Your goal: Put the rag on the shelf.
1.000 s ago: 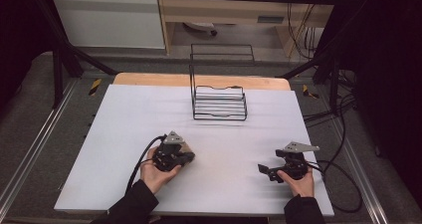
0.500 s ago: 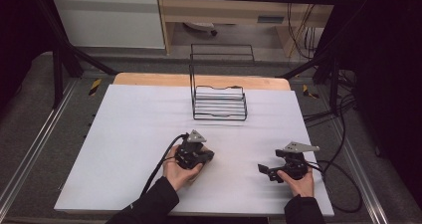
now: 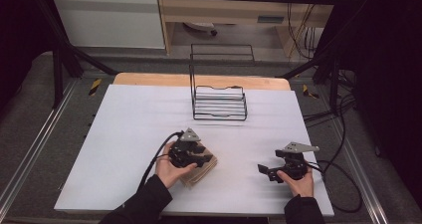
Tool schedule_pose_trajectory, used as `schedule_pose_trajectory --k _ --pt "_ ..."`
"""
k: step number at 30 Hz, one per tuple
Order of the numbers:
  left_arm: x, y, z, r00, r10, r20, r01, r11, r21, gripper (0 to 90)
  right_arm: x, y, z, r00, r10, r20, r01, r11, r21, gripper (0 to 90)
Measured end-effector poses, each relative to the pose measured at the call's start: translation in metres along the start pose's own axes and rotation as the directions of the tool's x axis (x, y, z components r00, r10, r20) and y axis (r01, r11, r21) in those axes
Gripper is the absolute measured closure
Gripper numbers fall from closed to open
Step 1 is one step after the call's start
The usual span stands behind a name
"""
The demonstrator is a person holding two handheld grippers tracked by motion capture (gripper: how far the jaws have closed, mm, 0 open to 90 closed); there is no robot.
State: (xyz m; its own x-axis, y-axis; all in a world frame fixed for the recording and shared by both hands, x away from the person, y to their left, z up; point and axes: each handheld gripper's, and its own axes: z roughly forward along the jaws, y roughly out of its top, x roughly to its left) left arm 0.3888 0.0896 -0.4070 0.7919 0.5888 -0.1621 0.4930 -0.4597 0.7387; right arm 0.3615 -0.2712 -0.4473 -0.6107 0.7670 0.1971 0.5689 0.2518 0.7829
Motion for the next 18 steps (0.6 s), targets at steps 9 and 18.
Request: schedule_pose_trajectory --k 9,18 --pt "0.040 -0.020 -0.049 0.9961 0.001 -0.089 0.000 1.0000 0.009 26.6 0.001 0.000 0.001 0.9999 0.011 0.007 -0.011 1.000 0.004 0.9" --pt "0.067 -0.054 -0.051 0.9891 -0.113 -0.095 0.116 0.9926 0.036 44.1 0.005 0.001 0.004 0.9997 0.019 0.017 -0.019 1.000 0.011 1.2"
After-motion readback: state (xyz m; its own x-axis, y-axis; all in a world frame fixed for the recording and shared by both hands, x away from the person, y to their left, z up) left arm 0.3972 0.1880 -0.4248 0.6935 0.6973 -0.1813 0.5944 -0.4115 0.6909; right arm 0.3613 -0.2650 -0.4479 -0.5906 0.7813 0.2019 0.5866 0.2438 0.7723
